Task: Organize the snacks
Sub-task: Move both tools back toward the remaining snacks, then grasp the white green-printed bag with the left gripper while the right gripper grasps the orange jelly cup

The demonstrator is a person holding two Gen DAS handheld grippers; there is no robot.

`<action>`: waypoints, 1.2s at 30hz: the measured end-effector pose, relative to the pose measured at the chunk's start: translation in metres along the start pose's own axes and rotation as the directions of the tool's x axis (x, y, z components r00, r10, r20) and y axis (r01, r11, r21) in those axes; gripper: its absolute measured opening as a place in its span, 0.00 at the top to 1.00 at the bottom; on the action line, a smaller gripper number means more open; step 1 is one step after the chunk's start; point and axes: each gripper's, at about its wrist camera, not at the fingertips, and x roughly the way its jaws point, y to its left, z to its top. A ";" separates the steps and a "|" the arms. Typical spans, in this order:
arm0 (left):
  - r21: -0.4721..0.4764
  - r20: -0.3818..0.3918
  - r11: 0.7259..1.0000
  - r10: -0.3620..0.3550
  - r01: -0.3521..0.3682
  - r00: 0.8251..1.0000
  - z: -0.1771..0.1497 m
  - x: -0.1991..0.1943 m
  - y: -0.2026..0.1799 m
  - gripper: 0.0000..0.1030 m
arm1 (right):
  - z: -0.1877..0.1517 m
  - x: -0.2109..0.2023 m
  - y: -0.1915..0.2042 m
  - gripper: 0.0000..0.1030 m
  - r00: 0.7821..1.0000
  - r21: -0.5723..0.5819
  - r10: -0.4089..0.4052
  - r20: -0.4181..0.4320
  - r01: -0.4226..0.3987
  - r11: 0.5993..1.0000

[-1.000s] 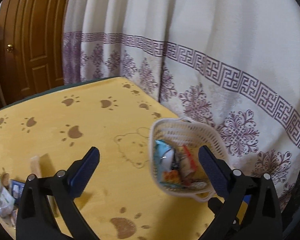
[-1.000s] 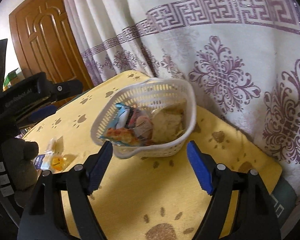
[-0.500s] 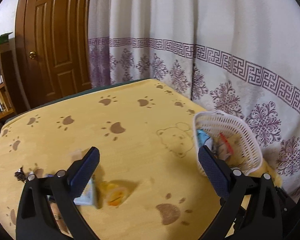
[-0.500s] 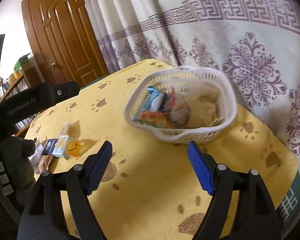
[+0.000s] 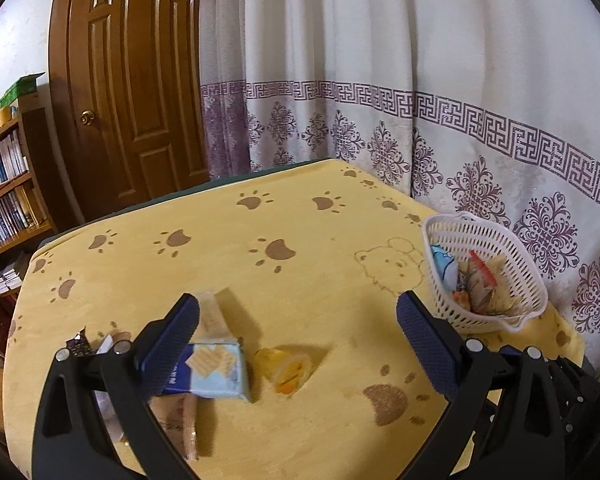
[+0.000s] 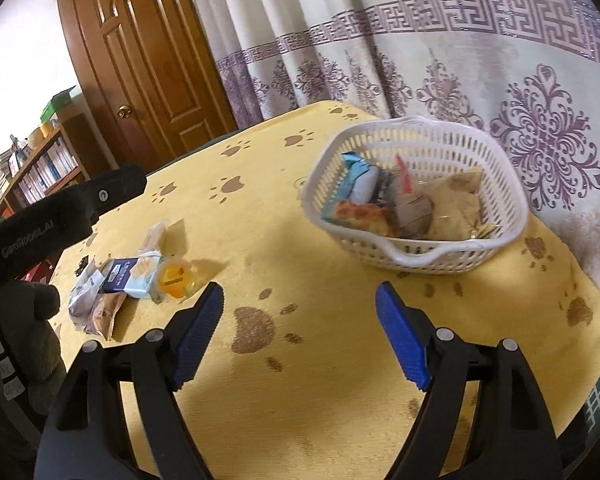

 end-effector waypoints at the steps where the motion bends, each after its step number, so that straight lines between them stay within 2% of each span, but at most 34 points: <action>1: -0.001 -0.001 1.000 0.002 -0.002 1.000 -0.001 -0.001 0.002 0.05 | 0.000 0.001 0.002 0.22 1.000 -0.001 0.003 -0.005 -0.003 1.000; 5: -0.020 -0.016 1.000 0.019 -0.019 1.000 -0.008 -0.005 0.019 0.05 | -0.002 0.006 0.009 0.22 1.000 -0.004 0.016 -0.024 -0.016 1.000; 10: -0.094 -0.054 0.995 0.024 -0.029 0.998 -0.027 -0.009 0.052 0.05 | -0.006 0.012 0.022 0.22 0.999 -0.026 0.022 -0.043 -0.023 0.999; 15: -0.125 -0.080 0.988 0.078 -0.088 0.994 -0.044 -0.014 0.087 0.05 | -0.008 0.018 0.034 0.22 0.998 -0.043 0.035 -0.059 -0.038 0.998; 26: -0.143 -0.159 0.966 0.191 -0.214 0.969 -0.079 -0.022 0.156 0.05 | -0.016 0.029 0.054 0.22 0.994 -0.071 0.057 -0.098 -0.064 0.995; 29: -0.183 -0.196 0.960 0.175 -0.211 0.965 -0.087 -0.015 0.171 0.05 | -0.017 0.031 0.059 0.22 0.992 -0.078 0.062 -0.109 -0.071 0.994; 32: -0.204 -0.214 0.963 0.133 -0.178 0.968 -0.094 -0.010 0.178 0.05 | -0.019 0.034 0.063 0.22 0.991 -0.091 0.063 -0.119 -0.074 0.993; 33: -0.201 -0.220 0.964 0.127 -0.173 0.967 -0.095 -0.007 0.179 0.09 | -0.020 0.034 0.064 0.22 0.991 -0.093 0.063 -0.120 -0.075 0.993; 34: -0.194 -0.227 0.967 0.120 -0.166 0.966 -0.097 -0.004 0.179 0.17 | -0.020 0.034 0.065 0.22 0.991 -0.095 0.064 -0.121 -0.076 0.993; 36: -0.194 -0.241 0.969 0.105 -0.154 0.965 -0.100 0.001 0.181 0.24 | -0.021 0.035 0.067 0.22 0.990 -0.099 0.065 -0.126 -0.078 0.992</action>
